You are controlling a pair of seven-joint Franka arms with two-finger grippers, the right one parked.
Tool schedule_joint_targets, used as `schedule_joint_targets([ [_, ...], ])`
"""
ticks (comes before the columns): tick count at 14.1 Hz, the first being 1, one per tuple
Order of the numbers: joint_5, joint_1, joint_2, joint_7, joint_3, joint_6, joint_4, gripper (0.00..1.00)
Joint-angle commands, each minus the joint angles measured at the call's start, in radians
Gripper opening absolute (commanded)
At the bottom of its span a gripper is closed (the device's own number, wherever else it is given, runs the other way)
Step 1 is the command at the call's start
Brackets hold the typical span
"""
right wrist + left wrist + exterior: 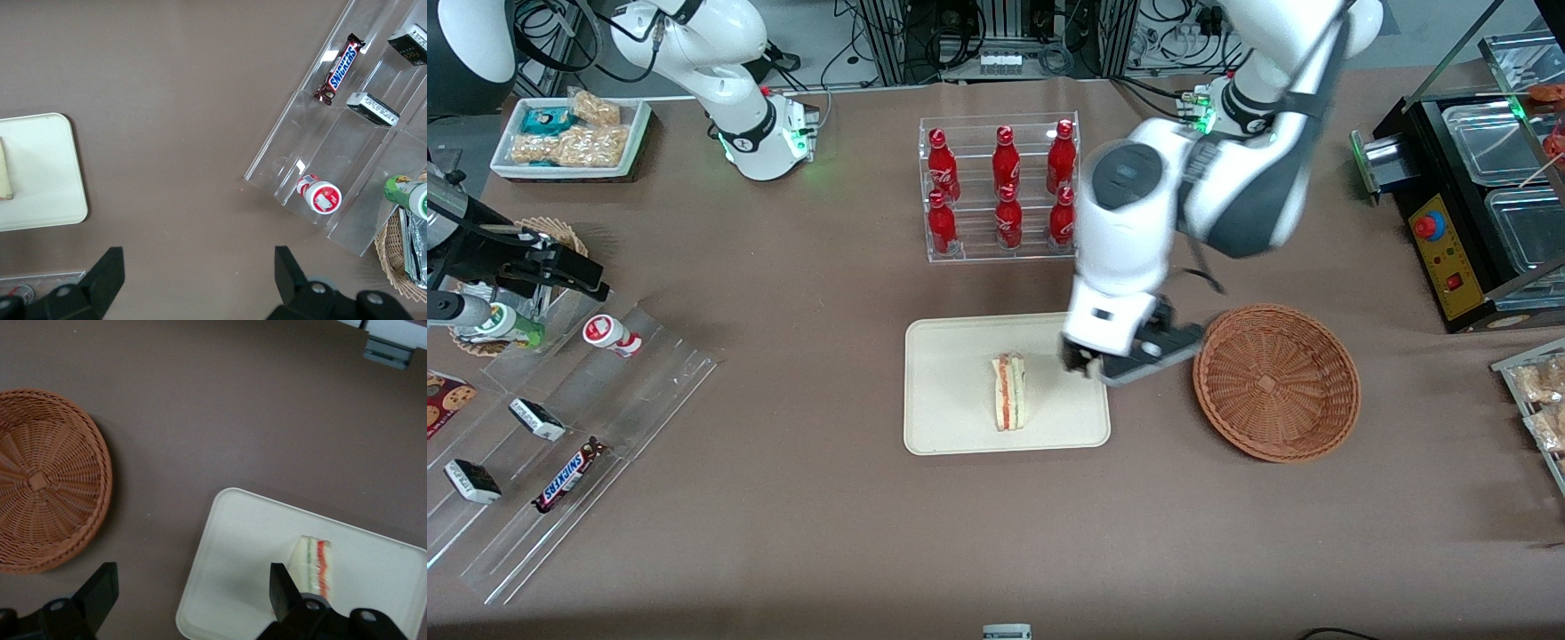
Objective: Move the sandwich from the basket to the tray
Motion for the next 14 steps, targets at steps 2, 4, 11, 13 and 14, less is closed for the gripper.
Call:
schedule_joint_targets([
  [2,-0.070,0.164,-0.192,0.302,-0.015,-0.004,-0.226,1.00],
  [4,-0.085,0.228,-0.268,0.449,-0.013,-0.040,-0.296,1.00],
  [11,-0.102,0.392,-0.446,0.819,-0.009,-0.256,-0.302,1.00],
  [13,-0.110,0.441,-0.477,0.920,-0.010,-0.300,-0.276,1.00],
  [14,-0.114,0.446,-0.474,0.960,-0.009,-0.328,-0.239,1.00],
])
